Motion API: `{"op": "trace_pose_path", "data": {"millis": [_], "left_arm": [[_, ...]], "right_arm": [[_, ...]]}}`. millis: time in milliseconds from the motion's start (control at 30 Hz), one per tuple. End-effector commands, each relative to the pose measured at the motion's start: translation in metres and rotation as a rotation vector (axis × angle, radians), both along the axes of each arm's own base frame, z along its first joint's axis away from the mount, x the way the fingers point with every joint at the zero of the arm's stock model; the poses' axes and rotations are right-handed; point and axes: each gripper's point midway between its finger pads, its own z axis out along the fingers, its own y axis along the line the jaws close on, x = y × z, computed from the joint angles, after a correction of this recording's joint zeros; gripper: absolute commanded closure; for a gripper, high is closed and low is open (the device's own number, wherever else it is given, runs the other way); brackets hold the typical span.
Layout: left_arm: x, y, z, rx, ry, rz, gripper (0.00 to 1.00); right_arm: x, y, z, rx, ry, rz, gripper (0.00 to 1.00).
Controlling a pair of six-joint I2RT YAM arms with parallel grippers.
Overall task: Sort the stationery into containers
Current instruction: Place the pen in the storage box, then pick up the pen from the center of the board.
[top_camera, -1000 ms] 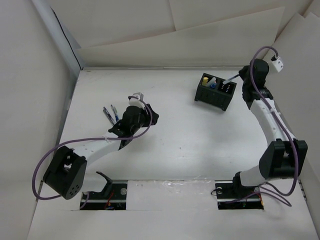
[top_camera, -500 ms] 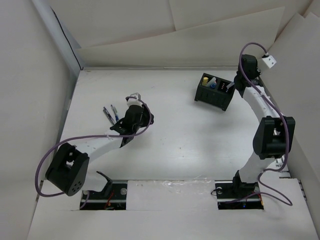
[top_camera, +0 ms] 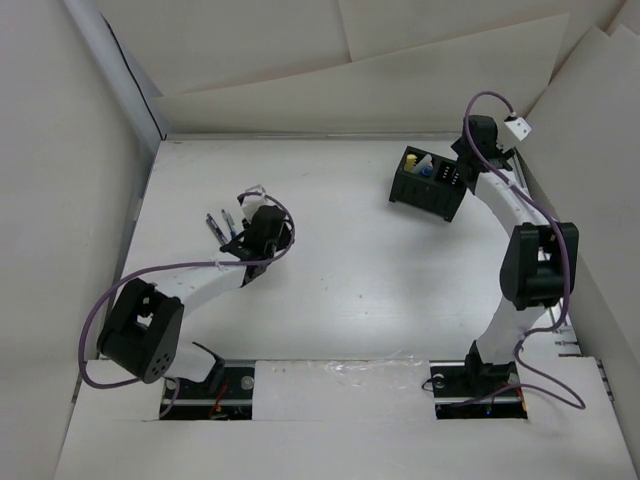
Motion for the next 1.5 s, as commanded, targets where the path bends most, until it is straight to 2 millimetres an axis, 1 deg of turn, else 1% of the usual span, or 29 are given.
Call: {"op": "trace_pose_path", "data": {"millis": [0,33,67,100,133,167,200,233,267,300,333,367,400,433,467,500,567,633,700,833,867,933,967,1033,1100,1200,1300,1333,1467], "left_arm": [[0.014,0.018,0.004,-0.005,0.004,0.082,0.62],[0.017,0.026,0.0,-0.007,0.018,0.1,0.62],[0.017,0.026,-0.001,-0.027,0.025,0.099,0.62],[0.017,0.031,-0.002,-0.023,0.033,0.109,0.62],[0.016,0.035,-0.009,-0.019,0.056,0.124,0.62],[0.017,0.035,-0.006,-0.019,0.055,0.125,0.62],[0.017,0.04,-0.007,-0.007,0.055,0.151,0.63],[0.016,0.042,-0.007,-0.001,0.064,0.167,0.63],[0.015,0.047,-0.005,0.011,0.068,0.194,0.65],[0.016,0.049,-0.005,0.018,0.064,0.204,0.65],[0.015,0.052,-0.003,0.032,0.07,0.214,0.67],[0.017,0.053,0.0,0.018,0.064,0.238,0.68],[0.018,0.054,0.001,0.016,0.06,0.252,0.68],[0.018,0.059,0.003,0.027,0.056,0.279,0.68],[0.019,0.064,0.005,0.03,0.059,0.302,0.69],[0.019,0.064,0.005,0.02,0.058,0.309,0.69],[0.018,0.069,0.002,0.026,0.078,0.328,0.69],[0.019,0.08,-0.001,0.016,0.095,0.348,0.7],[0.013,0.081,-0.012,-0.008,0.133,0.34,0.7],[0.011,0.084,-0.017,-0.02,0.148,0.35,0.73],[0.006,0.085,-0.022,-0.017,0.164,0.356,0.73],[0.001,0.087,-0.028,-0.015,0.182,0.364,0.74],[0.001,0.087,-0.028,-0.015,0.182,0.364,0.74],[-0.001,0.088,-0.031,-0.01,0.19,0.364,0.74],[-0.004,0.089,-0.036,0.001,0.209,0.365,0.74],[-0.007,0.093,-0.043,0.007,0.233,0.381,0.75],[-0.01,0.094,-0.058,-0.053,0.274,0.367,0.77],[-0.01,0.099,-0.062,-0.084,0.288,0.364,0.79],[-0.012,0.104,-0.067,-0.086,0.282,0.368,0.79]], "right_arm": [[-0.006,0.015,0.049,0.042,-0.107,0.059,0.28],[-0.014,0.017,0.066,0.059,-0.146,0.07,0.21],[-0.018,0.021,0.074,0.07,-0.163,0.092,0.18],[-0.023,0.026,0.082,0.08,-0.183,0.099,0.18],[-0.036,0.034,0.094,0.087,-0.209,0.126,0.17],[-0.042,0.04,0.101,0.088,-0.229,0.139,0.17],[-0.049,0.056,0.105,0.097,-0.241,0.181,0.17],[-0.058,0.063,0.094,0.106,-0.228,0.195,0.17],[-0.073,0.079,0.095,0.117,-0.246,0.243,0.24],[-0.078,0.088,0.112,0.128,-0.293,0.274,0.32],[-0.084,0.097,0.111,0.151,-0.303,0.309,0.47],[-0.097,0.107,0.107,0.177,-0.326,0.36,0.69],[-0.102,0.116,0.103,0.205,-0.332,0.411,1.0],[-0.11,0.137,0.098,0.253,-0.326,0.507,1.0],[-0.124,0.149,0.082,0.282,-0.309,0.558,1.0],[-0.127,0.161,0.084,0.297,-0.338,0.613,1.0],[-0.14,0.184,0.072,0.315,-0.319,0.683,1.0],[-0.146,0.189,0.059,0.296,-0.289,0.698,1.0],[-0.15,0.187,0.051,0.296,-0.276,0.697,1.0],[-0.153,0.197,0.051,0.299,-0.268,0.745,0.97],[-0.153,0.197,0.051,0.299,-0.268,0.745,0.95],[-0.151,0.203,0.039,0.311,-0.233,0.768,0.9],[-0.151,0.205,0.044,0.314,-0.241,0.779,0.83],[-0.15,0.209,0.036,0.323,-0.218,0.795,0.75],[-0.15,0.212,0.041,0.327,-0.226,0.809,0.69],[-0.151,0.213,0.041,0.322,-0.223,0.821,0.67],[-0.152,0.214,0.041,0.325,-0.222,0.829,0.66],[-0.152,0.214,0.041,0.325,-0.222,0.829,0.66],[-0.152,0.218,0.037,0.333,-0.21,0.846,0.66]]}}
